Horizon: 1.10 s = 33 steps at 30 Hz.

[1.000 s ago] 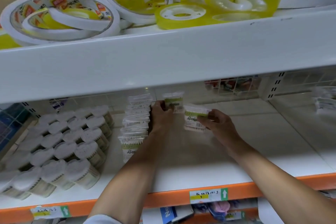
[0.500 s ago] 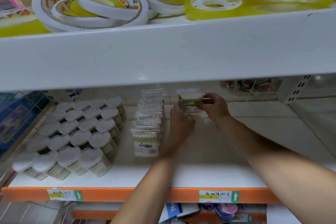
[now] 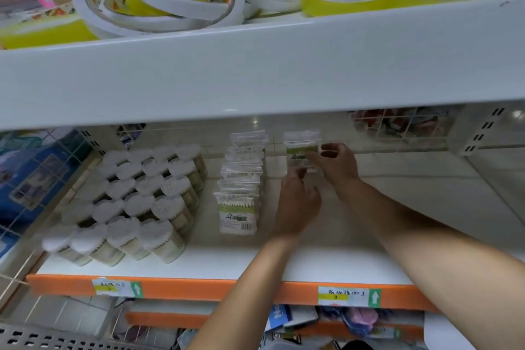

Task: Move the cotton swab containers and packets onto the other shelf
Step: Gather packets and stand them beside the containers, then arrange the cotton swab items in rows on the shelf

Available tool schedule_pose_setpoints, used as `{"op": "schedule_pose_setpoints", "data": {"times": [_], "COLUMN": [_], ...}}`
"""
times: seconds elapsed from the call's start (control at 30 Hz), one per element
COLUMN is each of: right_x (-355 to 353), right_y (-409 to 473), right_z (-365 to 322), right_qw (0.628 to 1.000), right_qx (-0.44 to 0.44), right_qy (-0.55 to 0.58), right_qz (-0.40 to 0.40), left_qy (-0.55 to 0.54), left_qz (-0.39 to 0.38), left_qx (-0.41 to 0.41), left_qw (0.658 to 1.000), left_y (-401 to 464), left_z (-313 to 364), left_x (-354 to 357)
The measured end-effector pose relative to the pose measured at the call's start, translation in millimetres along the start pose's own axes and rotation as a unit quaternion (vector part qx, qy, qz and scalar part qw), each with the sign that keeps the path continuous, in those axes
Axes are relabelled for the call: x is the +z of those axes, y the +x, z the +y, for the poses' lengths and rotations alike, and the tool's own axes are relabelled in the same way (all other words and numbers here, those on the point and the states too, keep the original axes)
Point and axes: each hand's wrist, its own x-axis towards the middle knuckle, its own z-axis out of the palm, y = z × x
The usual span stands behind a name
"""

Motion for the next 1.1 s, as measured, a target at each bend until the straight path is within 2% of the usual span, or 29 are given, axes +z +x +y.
{"op": "schedule_pose_setpoints", "data": {"times": [0.2, 0.33, 0.5, 0.77, 0.93, 1.1], "right_x": [-42, -88, -146, -248, -329, -404], "right_y": [-12, -31, -56, -76, -103, -123], "right_z": [-5, -4, 2, 22, 37, 54], "right_qw": [0.999, 0.996, 0.992, 0.99, 0.986, 0.981], "right_qx": [0.036, 0.08, 0.115, 0.141, 0.133, 0.163], "right_qy": [0.03, 0.029, 0.014, 0.014, 0.058, 0.047], "right_qz": [0.002, -0.034, -0.058, 0.028, 0.076, 0.099], "left_qy": [-0.006, -0.001, 0.012, 0.021, 0.019, 0.021], "left_qz": [-0.059, -0.079, -0.094, -0.161, -0.207, -0.213], "left_qx": [-0.034, -0.054, -0.02, 0.019, 0.024, 0.033], "left_qw": [0.998, 0.995, 0.995, 0.986, 0.978, 0.976], "left_y": [7, 10, 3, -25, -61, -99], "left_z": [3, 22, 50, 93, 126, 158], "left_x": [18, 40, 75, 162, 230, 294]}}
